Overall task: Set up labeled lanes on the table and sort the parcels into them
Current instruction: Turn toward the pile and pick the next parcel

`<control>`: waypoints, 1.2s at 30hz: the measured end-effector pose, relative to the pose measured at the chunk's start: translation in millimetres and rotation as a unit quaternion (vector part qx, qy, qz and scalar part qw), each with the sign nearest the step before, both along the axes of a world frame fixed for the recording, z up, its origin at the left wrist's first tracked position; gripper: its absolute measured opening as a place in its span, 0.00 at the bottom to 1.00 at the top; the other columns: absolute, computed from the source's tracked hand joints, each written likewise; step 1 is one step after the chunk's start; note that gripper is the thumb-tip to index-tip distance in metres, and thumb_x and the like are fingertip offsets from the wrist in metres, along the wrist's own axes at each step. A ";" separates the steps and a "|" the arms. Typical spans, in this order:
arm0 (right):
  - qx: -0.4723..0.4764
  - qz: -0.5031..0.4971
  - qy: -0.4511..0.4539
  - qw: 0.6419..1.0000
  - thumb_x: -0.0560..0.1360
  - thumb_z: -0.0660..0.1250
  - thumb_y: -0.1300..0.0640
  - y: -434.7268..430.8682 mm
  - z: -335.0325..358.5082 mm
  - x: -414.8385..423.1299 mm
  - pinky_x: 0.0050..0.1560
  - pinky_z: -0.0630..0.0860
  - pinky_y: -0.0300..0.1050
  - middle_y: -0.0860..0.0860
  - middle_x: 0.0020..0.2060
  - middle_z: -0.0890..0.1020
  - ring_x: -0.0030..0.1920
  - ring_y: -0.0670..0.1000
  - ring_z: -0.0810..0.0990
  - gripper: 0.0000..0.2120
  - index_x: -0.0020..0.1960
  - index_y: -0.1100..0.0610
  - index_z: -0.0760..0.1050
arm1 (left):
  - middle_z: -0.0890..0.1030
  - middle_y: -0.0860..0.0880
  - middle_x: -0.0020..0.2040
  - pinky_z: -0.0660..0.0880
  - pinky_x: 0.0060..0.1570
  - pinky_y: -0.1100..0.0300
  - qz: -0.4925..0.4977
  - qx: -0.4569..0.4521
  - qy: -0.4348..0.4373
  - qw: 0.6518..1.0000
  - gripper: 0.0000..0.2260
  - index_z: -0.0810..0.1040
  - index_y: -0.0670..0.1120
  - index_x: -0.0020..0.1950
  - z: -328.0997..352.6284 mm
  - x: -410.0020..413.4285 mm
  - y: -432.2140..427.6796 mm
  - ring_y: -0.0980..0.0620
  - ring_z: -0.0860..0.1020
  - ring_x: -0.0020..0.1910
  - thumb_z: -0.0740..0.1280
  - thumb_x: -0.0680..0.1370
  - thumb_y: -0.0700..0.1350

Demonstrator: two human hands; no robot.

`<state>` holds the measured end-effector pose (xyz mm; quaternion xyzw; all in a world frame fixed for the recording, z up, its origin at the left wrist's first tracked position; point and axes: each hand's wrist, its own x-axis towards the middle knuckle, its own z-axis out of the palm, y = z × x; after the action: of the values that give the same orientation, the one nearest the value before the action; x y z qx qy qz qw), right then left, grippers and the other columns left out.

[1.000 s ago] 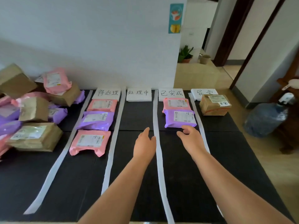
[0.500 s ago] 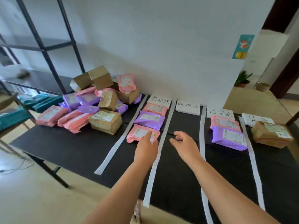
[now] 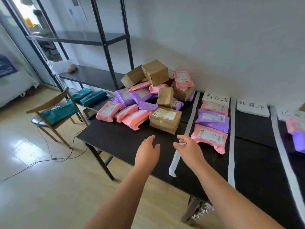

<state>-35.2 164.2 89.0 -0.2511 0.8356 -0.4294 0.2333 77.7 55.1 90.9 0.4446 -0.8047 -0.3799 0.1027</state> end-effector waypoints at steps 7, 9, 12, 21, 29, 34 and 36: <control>0.010 0.003 -0.014 1.000 0.79 0.67 0.51 -63.0 -11.0 32.7 0.57 0.73 0.41 0.47 0.63 0.76 0.59 0.46 0.77 0.19 0.70 0.49 0.72 | 0.72 0.51 0.72 0.71 0.58 0.59 -0.003 0.000 -0.005 1.000 0.21 0.66 0.52 0.76 -14.1 24.9 -70.8 0.52 0.74 0.67 0.62 0.82 0.50; 0.016 0.000 -0.006 1.000 0.80 0.66 0.51 -79.7 -11.4 24.5 0.56 0.73 0.41 0.47 0.63 0.77 0.58 0.46 0.77 0.19 0.70 0.49 0.72 | 0.72 0.52 0.72 0.71 0.59 0.58 -0.005 0.011 -0.003 1.000 0.21 0.66 0.52 0.76 -18.7 20.9 -86.2 0.52 0.74 0.67 0.62 0.82 0.49; 0.010 -0.009 0.006 1.000 0.80 0.66 0.52 -111.2 -12.4 2.2 0.55 0.72 0.40 0.47 0.62 0.78 0.57 0.45 0.77 0.18 0.69 0.49 0.73 | 0.72 0.52 0.71 0.71 0.61 0.57 -0.005 0.019 0.002 1.000 0.20 0.67 0.52 0.75 -24.4 8.5 -114.4 0.52 0.74 0.66 0.62 0.82 0.49; 0.005 -0.038 -0.008 0.999 0.81 0.64 0.52 -212.4 -25.6 -68.6 0.55 0.73 0.42 0.48 0.62 0.78 0.59 0.47 0.76 0.17 0.68 0.52 0.74 | 0.80 0.48 0.61 0.75 0.58 0.54 0.028 0.046 0.001 0.999 0.14 0.75 0.49 0.67 -26.8 -55.0 -204.4 0.47 0.79 0.58 0.62 0.82 0.45; 0.049 -0.058 -0.014 0.997 0.81 0.64 0.53 -273.6 -34.3 -102.5 0.50 0.70 0.40 0.49 0.63 0.78 0.62 0.49 0.76 0.17 0.69 0.52 0.73 | 0.79 0.53 0.63 0.72 0.46 0.61 0.024 0.060 -0.015 0.998 0.15 0.74 0.51 0.69 -46.5 -103.8 -274.5 0.51 0.78 0.54 0.59 0.82 0.45; 0.054 -0.123 -0.031 0.990 0.80 0.66 0.53 -297.9 -45.9 -109.8 0.47 0.74 0.42 0.47 0.61 0.78 0.58 0.48 0.77 0.15 0.66 0.49 0.75 | 0.80 0.48 0.61 0.69 0.48 0.67 0.006 0.059 0.020 0.998 0.15 0.76 0.46 0.68 -52.2 -136.6 -322.0 0.48 0.79 0.58 0.61 0.83 0.44; 0.064 -0.147 -0.030 0.987 0.80 0.66 0.52 -305.0 -50.9 -107.3 0.50 0.74 0.43 0.46 0.59 0.78 0.56 0.46 0.76 0.15 0.66 0.48 0.75 | 0.81 0.46 0.58 0.69 0.49 0.64 -0.006 0.061 0.012 0.998 0.13 0.78 0.45 0.64 -56.6 -146.8 -339.3 0.46 0.79 0.58 0.61 0.82 0.46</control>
<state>-142.5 -140.8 38.2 -0.0970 0.8817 -0.4119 0.2086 -69.1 -284.2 34.3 0.4404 -0.7815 -0.4341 0.0833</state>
